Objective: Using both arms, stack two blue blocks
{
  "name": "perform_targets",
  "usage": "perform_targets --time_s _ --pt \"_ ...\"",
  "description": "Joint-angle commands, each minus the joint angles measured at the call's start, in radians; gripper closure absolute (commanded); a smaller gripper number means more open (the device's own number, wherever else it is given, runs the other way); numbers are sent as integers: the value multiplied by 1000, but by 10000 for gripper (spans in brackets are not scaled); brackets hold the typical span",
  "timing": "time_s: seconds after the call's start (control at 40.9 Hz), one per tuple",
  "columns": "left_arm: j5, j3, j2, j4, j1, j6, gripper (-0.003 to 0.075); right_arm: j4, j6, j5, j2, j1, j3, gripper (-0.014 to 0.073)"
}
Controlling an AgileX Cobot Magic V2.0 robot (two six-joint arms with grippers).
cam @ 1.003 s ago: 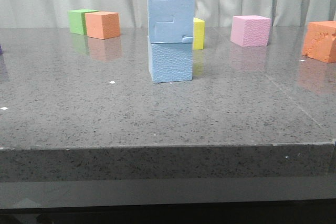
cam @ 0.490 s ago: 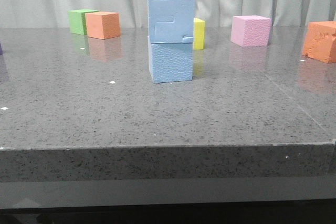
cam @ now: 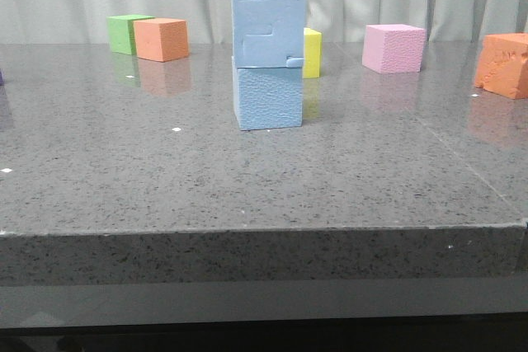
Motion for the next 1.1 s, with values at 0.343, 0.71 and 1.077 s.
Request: perform_targets --time_s 0.343,0.71,1.077 --pt "-81 -22 6 -9 2 -11 741 -4 -9 -64 1 -4 -24 662" --pt "-226 130 -175 -22 154 -11 741 -4 -9 -65 1 -4 -24 662" --pt "-665 548 -463 -11 404 -9 741 -4 -9 -65 1 -4 -24 662"
